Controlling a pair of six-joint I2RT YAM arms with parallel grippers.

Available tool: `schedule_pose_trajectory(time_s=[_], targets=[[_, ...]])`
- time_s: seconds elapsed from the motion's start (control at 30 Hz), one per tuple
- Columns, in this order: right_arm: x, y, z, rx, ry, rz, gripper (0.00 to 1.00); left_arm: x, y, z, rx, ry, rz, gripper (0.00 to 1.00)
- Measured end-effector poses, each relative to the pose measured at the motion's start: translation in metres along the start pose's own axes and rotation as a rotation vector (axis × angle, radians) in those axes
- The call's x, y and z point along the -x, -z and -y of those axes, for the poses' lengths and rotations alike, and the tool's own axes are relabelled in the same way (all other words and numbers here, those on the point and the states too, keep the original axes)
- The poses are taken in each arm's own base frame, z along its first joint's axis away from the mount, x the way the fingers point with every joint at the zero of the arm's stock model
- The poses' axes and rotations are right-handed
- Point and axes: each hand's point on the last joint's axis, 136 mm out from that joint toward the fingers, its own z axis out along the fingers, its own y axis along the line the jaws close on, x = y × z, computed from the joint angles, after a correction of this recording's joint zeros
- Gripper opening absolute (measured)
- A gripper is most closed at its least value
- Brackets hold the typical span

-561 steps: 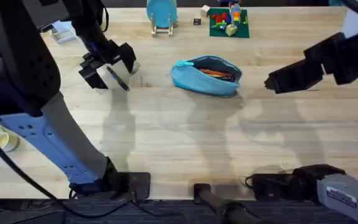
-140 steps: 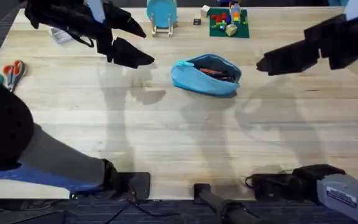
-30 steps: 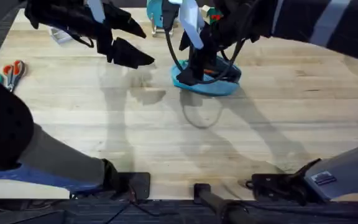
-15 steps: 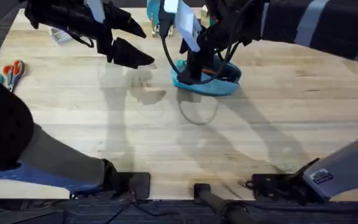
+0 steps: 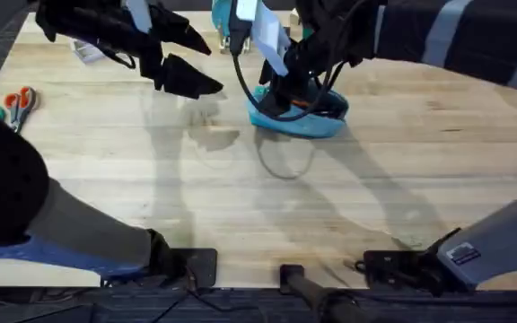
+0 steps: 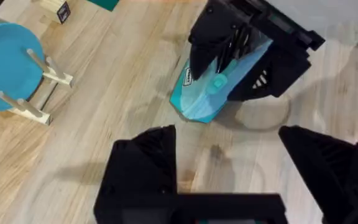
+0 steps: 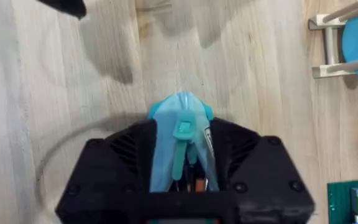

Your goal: Unzip the bag, pick up the pens from the table one at a time and place them inside, then zip the bag closed.

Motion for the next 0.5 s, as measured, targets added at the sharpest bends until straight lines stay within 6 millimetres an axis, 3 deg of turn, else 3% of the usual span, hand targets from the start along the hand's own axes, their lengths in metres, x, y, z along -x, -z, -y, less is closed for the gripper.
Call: schedule_pose_trajectory(time_s=[0.27,0.5], targets=[[0.0002,-0.0001,0.0006,-0.002,0.001,0.001,0.249,0.0001,0.0001,0.0001,0.0,0.0,0.0,0.993],[0.0,-0.0001,0.0009,-0.004,0.001,-0.001,0.121,0.0,0.0,0.0,0.0,0.0,0.0,0.993]])
